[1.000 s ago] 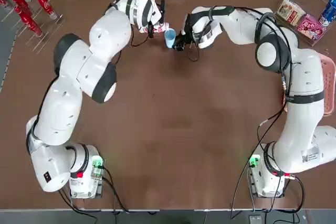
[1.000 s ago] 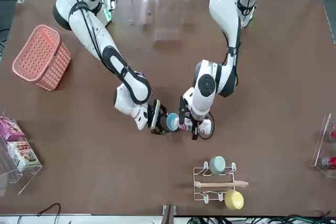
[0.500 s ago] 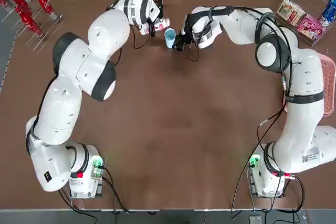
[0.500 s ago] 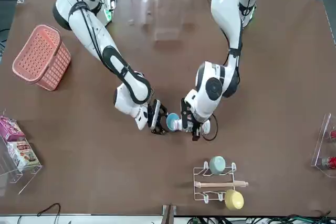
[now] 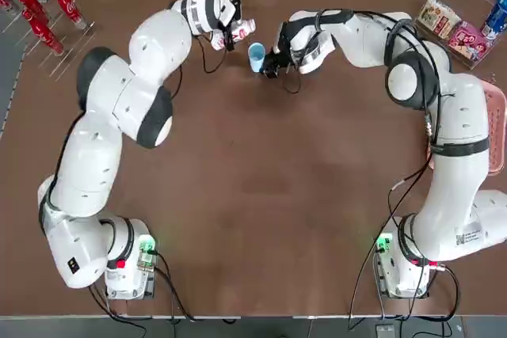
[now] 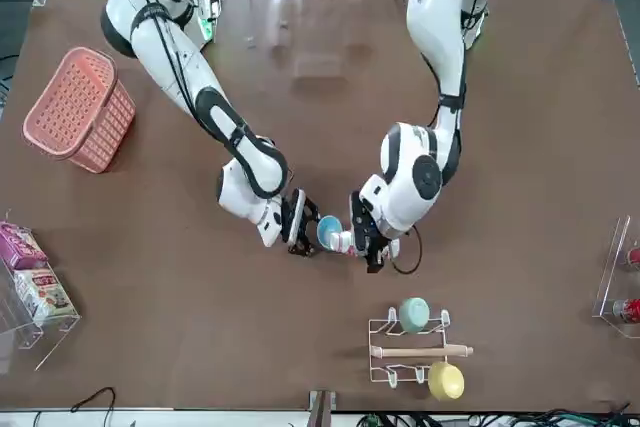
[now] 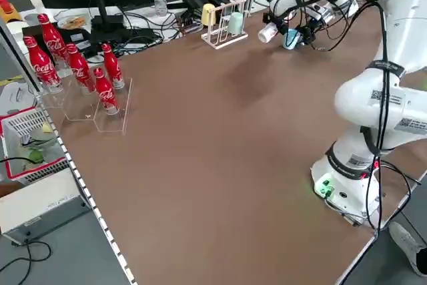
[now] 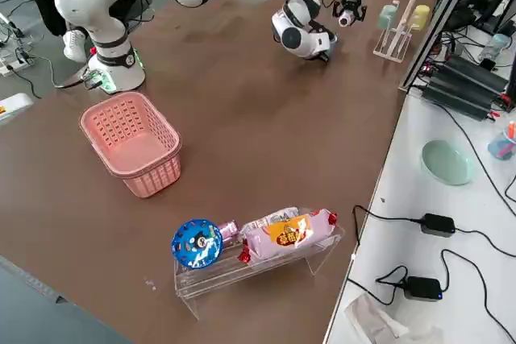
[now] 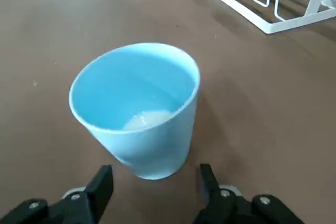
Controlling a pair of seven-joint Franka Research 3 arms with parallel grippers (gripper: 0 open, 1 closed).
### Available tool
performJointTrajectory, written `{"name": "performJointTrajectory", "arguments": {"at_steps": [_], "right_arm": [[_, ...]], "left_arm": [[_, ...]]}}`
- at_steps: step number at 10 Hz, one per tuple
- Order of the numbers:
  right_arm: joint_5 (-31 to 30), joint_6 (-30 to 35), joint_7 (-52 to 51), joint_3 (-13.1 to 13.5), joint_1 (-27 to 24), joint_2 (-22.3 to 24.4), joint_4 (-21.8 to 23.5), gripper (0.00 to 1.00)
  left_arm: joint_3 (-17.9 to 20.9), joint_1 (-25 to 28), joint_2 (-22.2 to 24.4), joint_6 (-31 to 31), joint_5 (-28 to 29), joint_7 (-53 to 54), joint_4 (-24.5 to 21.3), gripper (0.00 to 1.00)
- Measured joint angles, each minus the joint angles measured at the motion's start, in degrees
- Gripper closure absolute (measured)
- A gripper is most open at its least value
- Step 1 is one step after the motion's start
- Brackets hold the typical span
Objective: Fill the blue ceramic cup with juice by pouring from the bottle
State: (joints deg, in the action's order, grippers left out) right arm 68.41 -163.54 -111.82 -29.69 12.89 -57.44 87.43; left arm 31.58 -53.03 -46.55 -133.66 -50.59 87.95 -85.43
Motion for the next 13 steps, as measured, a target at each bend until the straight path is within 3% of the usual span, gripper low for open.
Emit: {"name": "performJointTrajectory", "arguments": {"at_steps": [4, 5, 8, 11, 13], "right_arm": [[0.0, 0.0, 0.0, -0.4, -0.5, 0.0, 0.2, 0.00], [0.1, -0.1, 0.0, -0.8, -1.1, 0.1, 0.3, 0.00], [0.2, 0.0, -0.1, -3.5, -5.8, 2.6, 2.9, 0.00], [-0.5, 1.7, -2.4, -4.1, -11.7, 9.2, 7.5, 0.00], [-9.0, 1.7, -3.1, -3.3, -15.1, 13.7, 9.7, 0.00]], "left_arm": [[-0.3, 5.2, 4.6, 7.8, -3.1, 7.9, -0.7, 0.59], [-2.0, 8.0, 7.1, 8.6, -4.3, 11.1, -2.3, 0.59], [-15.3, 24.7, 15.0, 12.9, -4.9, 21.4, -8.5, 0.59], [-23.2, 40.5, 19.3, 23.8, -4.9, 31.4, -12.5, 0.59], [-32.9, 56.9, 19.4, 31.3, -4.5, 36.5, -13.3, 0.59]]}}
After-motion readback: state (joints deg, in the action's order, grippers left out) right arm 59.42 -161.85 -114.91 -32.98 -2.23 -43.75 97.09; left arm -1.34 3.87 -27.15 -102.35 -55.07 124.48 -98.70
